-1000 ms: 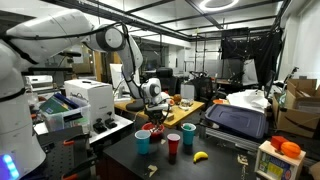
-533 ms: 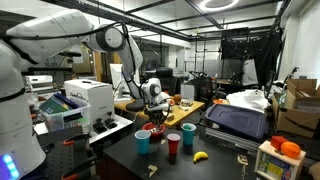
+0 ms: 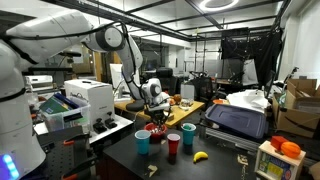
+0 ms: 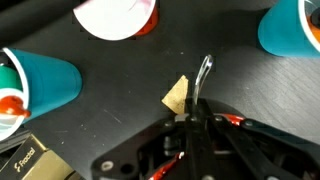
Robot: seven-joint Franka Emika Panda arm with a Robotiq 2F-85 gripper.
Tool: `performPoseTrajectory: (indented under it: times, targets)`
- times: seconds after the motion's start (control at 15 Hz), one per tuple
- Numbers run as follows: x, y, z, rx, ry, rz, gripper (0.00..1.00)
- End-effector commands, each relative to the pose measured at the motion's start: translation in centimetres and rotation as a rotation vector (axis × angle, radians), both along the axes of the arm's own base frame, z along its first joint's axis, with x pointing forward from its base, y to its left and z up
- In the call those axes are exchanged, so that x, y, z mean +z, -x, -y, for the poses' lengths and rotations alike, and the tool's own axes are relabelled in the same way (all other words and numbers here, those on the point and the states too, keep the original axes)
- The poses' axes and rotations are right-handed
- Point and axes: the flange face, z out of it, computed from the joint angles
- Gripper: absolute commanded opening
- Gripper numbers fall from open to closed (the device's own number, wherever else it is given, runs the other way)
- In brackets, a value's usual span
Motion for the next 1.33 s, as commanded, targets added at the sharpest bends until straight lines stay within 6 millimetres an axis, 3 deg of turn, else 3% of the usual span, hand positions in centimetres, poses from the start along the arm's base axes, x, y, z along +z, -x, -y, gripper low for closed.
performPoseTrajectory:
  times: [0.0,1.27]
  targets:
    - [1.3,0.9,0.2,0.017,0.054,-0.008,0.01]
    - [4.9,2.3,-2.2,0.006,0.033,-0.239,0.01]
